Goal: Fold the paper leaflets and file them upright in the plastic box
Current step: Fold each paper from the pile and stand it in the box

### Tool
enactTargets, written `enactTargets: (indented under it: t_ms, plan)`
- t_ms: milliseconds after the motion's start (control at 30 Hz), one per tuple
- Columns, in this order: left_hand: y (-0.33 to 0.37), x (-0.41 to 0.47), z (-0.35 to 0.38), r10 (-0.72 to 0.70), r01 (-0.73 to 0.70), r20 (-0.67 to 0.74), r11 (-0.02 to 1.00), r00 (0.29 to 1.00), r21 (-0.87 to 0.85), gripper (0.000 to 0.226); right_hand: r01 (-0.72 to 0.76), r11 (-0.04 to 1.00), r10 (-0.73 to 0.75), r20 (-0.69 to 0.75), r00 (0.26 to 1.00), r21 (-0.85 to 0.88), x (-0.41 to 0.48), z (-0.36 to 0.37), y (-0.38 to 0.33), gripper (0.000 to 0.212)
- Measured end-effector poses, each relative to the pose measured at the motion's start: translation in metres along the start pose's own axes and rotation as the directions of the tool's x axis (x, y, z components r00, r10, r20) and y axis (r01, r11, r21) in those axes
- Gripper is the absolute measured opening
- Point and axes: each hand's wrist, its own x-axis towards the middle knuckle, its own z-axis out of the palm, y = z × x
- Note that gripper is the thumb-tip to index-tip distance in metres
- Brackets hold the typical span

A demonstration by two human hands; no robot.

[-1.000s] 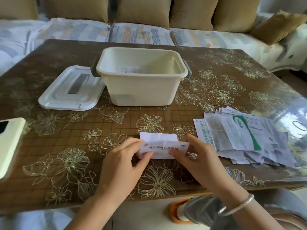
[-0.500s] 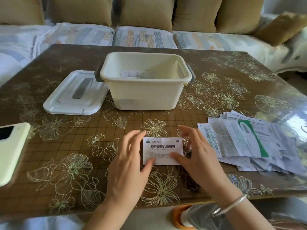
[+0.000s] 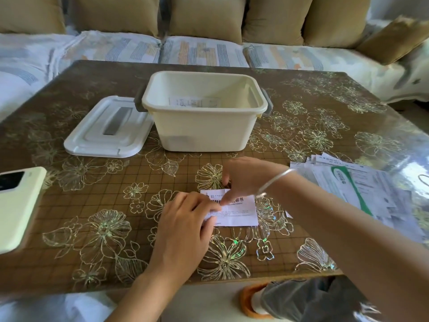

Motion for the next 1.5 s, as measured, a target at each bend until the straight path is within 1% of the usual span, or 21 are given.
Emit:
enactTargets:
  t_ms: [67, 100, 167, 233, 267, 333, 400, 467, 533, 600, 633, 700, 733, 800, 833, 933, 967, 1067, 1133, 1400, 1500]
  plan:
    - [-0.001, 0.0, 0.0, -0.001, 0.001, 0.008, 1.0, 1.0, -0.016, 0.019, -0.004, 1.0, 0.003, 0.084, 0.996, 0.013, 0.007, -0.005, 0.0, 0.055]
    - [-0.002, 0.001, 0.0, 0.002, -0.001, 0.01, 1.0, 1.0, -0.026, 0.02, 0.003, 1.0, -0.005, 0.1, 0.995, 0.016, 0.007, -0.008, -0.001, 0.052]
    - [-0.003, 0.002, 0.0, -0.019, 0.019, 0.0, 0.997, 1.0, -0.073, 0.019, 0.023, 0.999, -0.026, 0.073, 0.997, 0.033, 0.001, -0.011, -0.002, 0.044]
    - [-0.004, 0.002, -0.003, -0.141, 0.135, -0.013, 0.967, 0.99, -0.218, 0.03, 0.04, 0.999, -0.041, 0.016, 0.999, 0.025, -0.01, -0.012, -0.001, 0.039]
    - [-0.005, 0.003, -0.004, -0.219, 0.202, -0.021, 0.931, 0.975, -0.304, 0.041, 0.042, 0.999, -0.042, -0.018, 0.999, 0.015, -0.015, -0.01, 0.002, 0.036]
    - [-0.008, 0.003, -0.008, -0.311, 0.263, -0.043, 0.861, 0.949, -0.435, 0.062, 0.035, 0.998, -0.031, -0.086, 0.996, 0.051, -0.026, -0.008, 0.008, 0.029]
    - [-0.009, 0.005, -0.012, -0.343, 0.28, -0.028, 0.808, 0.939, -0.518, 0.076, 0.038, 0.978, 0.002, -0.195, 0.981, 0.203, -0.038, -0.004, 0.016, 0.016]
    - [-0.007, 0.009, -0.017, -0.378, 0.315, 0.012, 0.753, 0.926, -0.578, 0.083, 0.079, 0.891, 0.087, -0.341, 0.936, 0.446, -0.05, 0.004, 0.022, 0.007]
    - [-0.003, 0.015, -0.02, -0.388, 0.332, 0.05, 0.706, 0.92, -0.625, 0.076, 0.19, 0.74, 0.192, -0.473, 0.86, 0.645, -0.061, 0.018, 0.023, 0.008]
    - [-0.001, 0.018, -0.022, -0.356, 0.291, 0.03, 0.71, 0.934, -0.641, 0.056, 0.316, 0.619, 0.236, -0.555, 0.798, 0.719, -0.067, 0.036, 0.018, 0.006]
    - [0.0, 0.018, -0.023, -0.325, 0.25, -0.009, 0.743, 0.946, -0.621, 0.047, 0.36, 0.585, 0.251, -0.584, 0.772, 0.727, -0.068, 0.046, 0.015, 0.007]
    - [0.0, 0.018, -0.024, -0.222, 0.146, -0.091, 0.847, 0.971, -0.511, 0.033, 0.402, 0.555, 0.269, -0.614, 0.742, 0.728, -0.071, 0.064, 0.009, 0.011]
    - [-0.001, 0.016, -0.024, -0.164, 0.1, -0.108, 0.89, 0.981, -0.444, 0.027, 0.403, 0.566, 0.266, -0.622, 0.736, 0.719, -0.072, 0.073, 0.007, 0.013]
    - [-0.005, 0.01, -0.021, -0.085, 0.045, -0.102, 0.937, 0.991, -0.345, 0.019, 0.373, 0.643, 0.243, -0.64, 0.729, 0.669, -0.072, 0.088, 0.005, 0.021]
    - [-0.007, 0.007, -0.02, -0.07, 0.037, -0.096, 0.95, 0.993, -0.31, 0.016, 0.356, 0.702, 0.216, -0.661, 0.719, 0.616, -0.072, 0.094, 0.004, 0.021]
    - [-0.009, 0.0, -0.019, -0.059, 0.036, -0.083, 0.965, 0.995, -0.258, 0.011, 0.281, 0.861, 0.131, -0.718, 0.683, 0.424, -0.071, 0.105, 0.004, 0.009]
    - [-0.009, -0.002, -0.019, -0.061, 0.041, -0.072, 0.965, 0.995, -0.26, 0.011, 0.252, 0.886, 0.127, -0.726, 0.676, 0.389, -0.072, 0.105, 0.004, 0.015]
    - [-0.006, -0.001, -0.02, -0.087, 0.075, -0.038, 0.966, 0.995, -0.248, 0.009, 0.207, 0.908, 0.152, -0.748, 0.647, 0.364, -0.072, 0.105, 0.006, 0.035]
    - [-0.004, 0.004, -0.02, -0.119, 0.107, -0.043, 0.97, 0.992, -0.221, 0.011, 0.186, 0.913, 0.176, -0.761, 0.625, 0.364, -0.069, 0.106, 0.006, 0.041]
    - [-0.005, 0.014, -0.012, -0.174, 0.174, 0.009, 0.98, 0.985, -0.098, 0.014, 0.035, 0.927, 0.287, -0.768, 0.573, 0.373, -0.06, 0.111, 0.002, 0.033]
    - [-0.005, 0.014, -0.011, -0.177, 0.177, 0.005, 0.98, 0.984, -0.094, 0.018, -0.017, 0.931, 0.306, -0.756, 0.579, 0.363, -0.06, 0.109, 0.0, 0.032]
